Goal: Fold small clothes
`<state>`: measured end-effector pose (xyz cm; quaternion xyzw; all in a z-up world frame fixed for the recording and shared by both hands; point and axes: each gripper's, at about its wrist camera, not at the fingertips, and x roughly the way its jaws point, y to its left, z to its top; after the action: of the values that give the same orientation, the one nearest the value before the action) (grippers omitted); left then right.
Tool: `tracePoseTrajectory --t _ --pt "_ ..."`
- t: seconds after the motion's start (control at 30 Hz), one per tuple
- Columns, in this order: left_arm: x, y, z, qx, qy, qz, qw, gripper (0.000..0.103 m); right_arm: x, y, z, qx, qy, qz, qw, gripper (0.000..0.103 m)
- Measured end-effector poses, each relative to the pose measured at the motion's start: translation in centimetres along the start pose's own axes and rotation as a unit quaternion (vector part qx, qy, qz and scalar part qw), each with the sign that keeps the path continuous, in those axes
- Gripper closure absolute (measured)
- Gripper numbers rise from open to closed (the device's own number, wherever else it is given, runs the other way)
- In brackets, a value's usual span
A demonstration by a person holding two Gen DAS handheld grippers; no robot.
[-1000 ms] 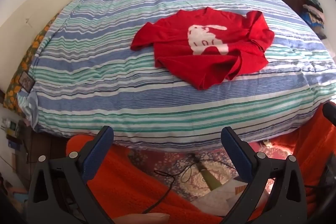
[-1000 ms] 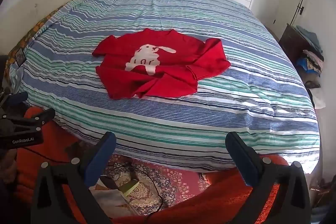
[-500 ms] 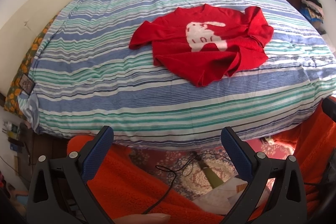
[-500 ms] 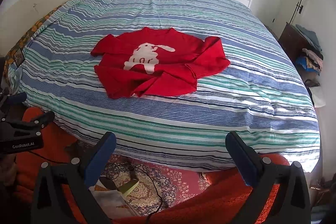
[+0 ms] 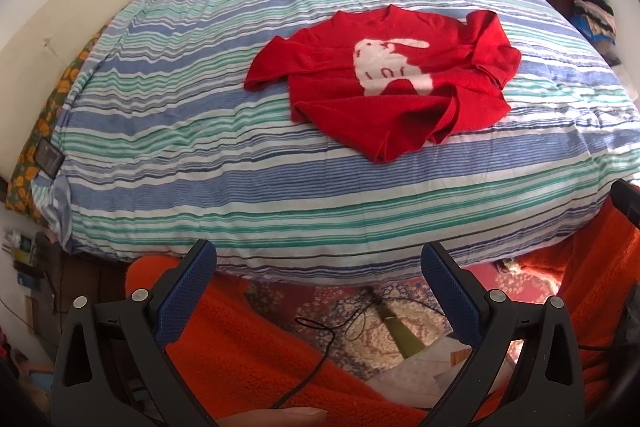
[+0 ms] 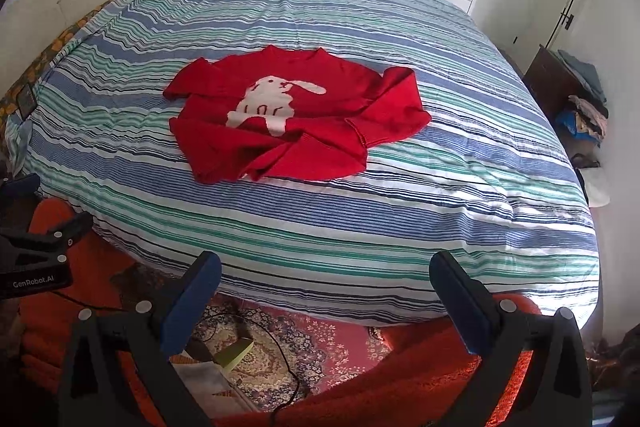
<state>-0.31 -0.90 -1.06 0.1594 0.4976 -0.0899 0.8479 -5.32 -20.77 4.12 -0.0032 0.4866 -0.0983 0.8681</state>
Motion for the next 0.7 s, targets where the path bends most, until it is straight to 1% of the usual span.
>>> tracePoseTrajectory --t 0.13,0.7 --pt "-0.02 -0.10 0.08 0.003 0.001 0.000 1.0000 0.001 -0.15 0.17 0.23 -0.007 -0.002 -0.015 1.000 0.000" --pt "0.14 -0.08 0.05 0.006 0.006 -0.001 1.0000 0.001 -0.29 0.82 0.17 -0.037 -0.010 -0.050 0.998 0.000"
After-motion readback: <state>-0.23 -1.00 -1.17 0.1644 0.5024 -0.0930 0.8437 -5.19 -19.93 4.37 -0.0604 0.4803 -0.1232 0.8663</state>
